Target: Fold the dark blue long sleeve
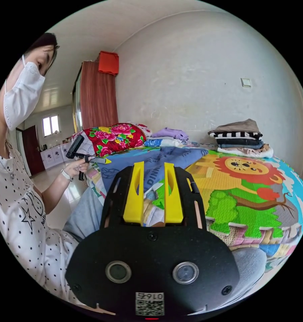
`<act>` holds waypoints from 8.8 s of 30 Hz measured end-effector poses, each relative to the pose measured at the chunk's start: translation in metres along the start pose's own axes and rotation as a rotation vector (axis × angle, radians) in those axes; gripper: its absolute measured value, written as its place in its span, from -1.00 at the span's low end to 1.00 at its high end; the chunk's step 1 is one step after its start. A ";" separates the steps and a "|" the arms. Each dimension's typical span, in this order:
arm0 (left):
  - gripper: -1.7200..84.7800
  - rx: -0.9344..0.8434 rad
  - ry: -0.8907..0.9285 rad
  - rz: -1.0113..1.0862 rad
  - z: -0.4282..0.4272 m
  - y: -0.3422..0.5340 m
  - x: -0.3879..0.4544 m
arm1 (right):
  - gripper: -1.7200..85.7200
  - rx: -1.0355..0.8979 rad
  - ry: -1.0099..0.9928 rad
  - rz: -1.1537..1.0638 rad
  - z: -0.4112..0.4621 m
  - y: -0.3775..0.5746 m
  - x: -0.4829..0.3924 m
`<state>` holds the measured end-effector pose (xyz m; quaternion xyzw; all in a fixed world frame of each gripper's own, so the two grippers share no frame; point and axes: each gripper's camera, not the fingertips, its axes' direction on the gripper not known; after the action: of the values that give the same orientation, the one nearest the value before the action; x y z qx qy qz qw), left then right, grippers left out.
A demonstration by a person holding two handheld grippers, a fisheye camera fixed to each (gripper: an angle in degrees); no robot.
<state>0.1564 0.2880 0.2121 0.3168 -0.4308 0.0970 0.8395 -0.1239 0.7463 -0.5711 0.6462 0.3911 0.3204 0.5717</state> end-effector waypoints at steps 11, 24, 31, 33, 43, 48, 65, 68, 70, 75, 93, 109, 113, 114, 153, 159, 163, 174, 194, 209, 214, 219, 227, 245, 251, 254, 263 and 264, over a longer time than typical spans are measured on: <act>-0.83 0.073 -0.010 -0.083 -0.018 0.024 -0.005 | -0.78 -0.032 -0.043 0.018 -0.017 0.016 -0.007; -0.97 0.013 0.098 -0.076 -0.017 0.039 -0.004 | -0.78 -0.048 -0.066 0.005 -0.005 -0.028 -0.027; -0.98 0.114 0.132 -0.103 -0.048 0.063 -0.016 | -0.78 -0.067 -0.034 -0.137 0.037 -0.133 -0.044; -0.98 0.139 0.170 -0.133 -0.052 0.075 -0.027 | -0.79 -0.094 -0.009 -0.168 0.064 -0.180 -0.049; -0.98 0.186 0.190 -0.104 -0.063 0.101 -0.036 | -0.85 -0.583 -0.045 -0.154 0.375 -0.410 -0.054; -0.98 0.204 0.182 -0.065 -0.072 0.107 -0.038 | -0.82 -0.703 0.087 -0.104 0.496 -0.458 -0.058; -0.98 0.347 0.167 0.046 -0.115 0.095 -0.051 | -0.96 -0.644 0.445 -0.168 0.596 -0.573 -0.117; -0.98 0.385 0.146 0.041 -0.121 0.093 -0.060 | -0.97 -0.608 0.498 -0.164 0.597 -0.600 -0.128; -0.98 0.363 0.149 -0.013 -0.114 0.097 -0.072 | -0.97 -0.628 0.518 -0.196 0.609 -0.607 -0.139; -0.98 0.290 0.193 -0.163 -0.091 0.114 -0.111 | -0.97 -0.741 0.547 -0.246 0.661 -0.589 -0.160; -0.98 0.327 0.291 -0.313 -0.073 0.128 -0.148 | -0.97 -0.537 0.450 -0.333 0.629 -0.548 -0.145; -0.98 0.256 0.314 0.036 -0.029 0.047 -0.008 | -0.95 -0.494 -0.141 -0.357 0.253 -0.285 -0.138; -0.98 0.223 0.397 0.157 0.009 0.012 0.052 | -0.96 -0.396 -0.137 -0.187 0.222 -0.211 -0.141; -0.98 0.206 0.410 0.180 0.020 0.002 0.065 | -0.96 -0.409 -0.113 -0.152 0.223 -0.201 -0.139; -0.98 -0.161 0.306 0.230 0.120 0.037 0.176 | -0.92 -0.285 0.089 -0.198 0.234 -0.052 -0.032; -0.98 -0.218 0.385 0.250 0.114 0.055 0.179 | -0.45 -0.140 -0.079 -0.050 0.151 0.060 -0.046; -0.98 -0.153 0.348 0.273 0.089 0.057 0.187 | -0.49 -0.218 -0.262 0.157 0.138 0.137 -0.032; -0.96 0.155 0.159 0.372 0.002 0.088 0.203 | -0.64 -0.362 -0.516 0.455 0.159 0.227 0.022; -0.74 0.164 -0.549 0.723 0.060 0.112 0.347 | -0.94 -0.267 -0.715 0.766 0.096 0.205 0.039; -0.97 -0.222 -0.531 1.161 0.124 0.069 0.394 | -0.88 -0.371 -0.395 0.383 -0.015 0.181 -0.049; -0.97 -0.468 -0.341 1.105 0.142 -0.002 0.403 | -0.76 -0.226 -0.067 0.049 -0.071 0.166 -0.136; -0.98 -0.685 -0.192 1.079 0.179 -0.061 0.412 | -0.58 0.022 0.327 -0.245 -0.104 0.140 -0.239; -0.98 -0.653 -0.217 1.020 0.198 -0.090 0.421 | -0.49 -0.257 0.407 -0.676 -0.023 0.093 -0.375; -0.92 -0.318 -0.739 1.514 0.252 0.038 0.390 | -0.85 -0.547 0.421 -1.062 0.017 -0.051 -0.363; -0.94 -0.622 -0.279 1.378 0.238 -0.017 0.388 | -0.88 -0.771 0.131 -1.033 0.021 -0.151 -0.332; -0.94 -0.781 -0.006 1.309 0.230 -0.045 0.385 | -0.88 -0.910 -0.105 -1.002 0.018 -0.201 -0.316; -0.92 -0.770 0.285 1.162 0.217 -0.174 0.322 | -0.89 -0.998 -0.426 -0.996 0.043 -0.359 -0.239; -0.92 -0.730 0.292 1.096 0.219 -0.202 0.300 | -0.89 -0.994 -0.428 -0.989 0.050 -0.372 -0.231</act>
<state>0.2827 -0.0370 0.4511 -0.2680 -0.4165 0.3987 0.7718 -0.2457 0.5359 -0.9381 0.1071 0.3251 0.0312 0.9391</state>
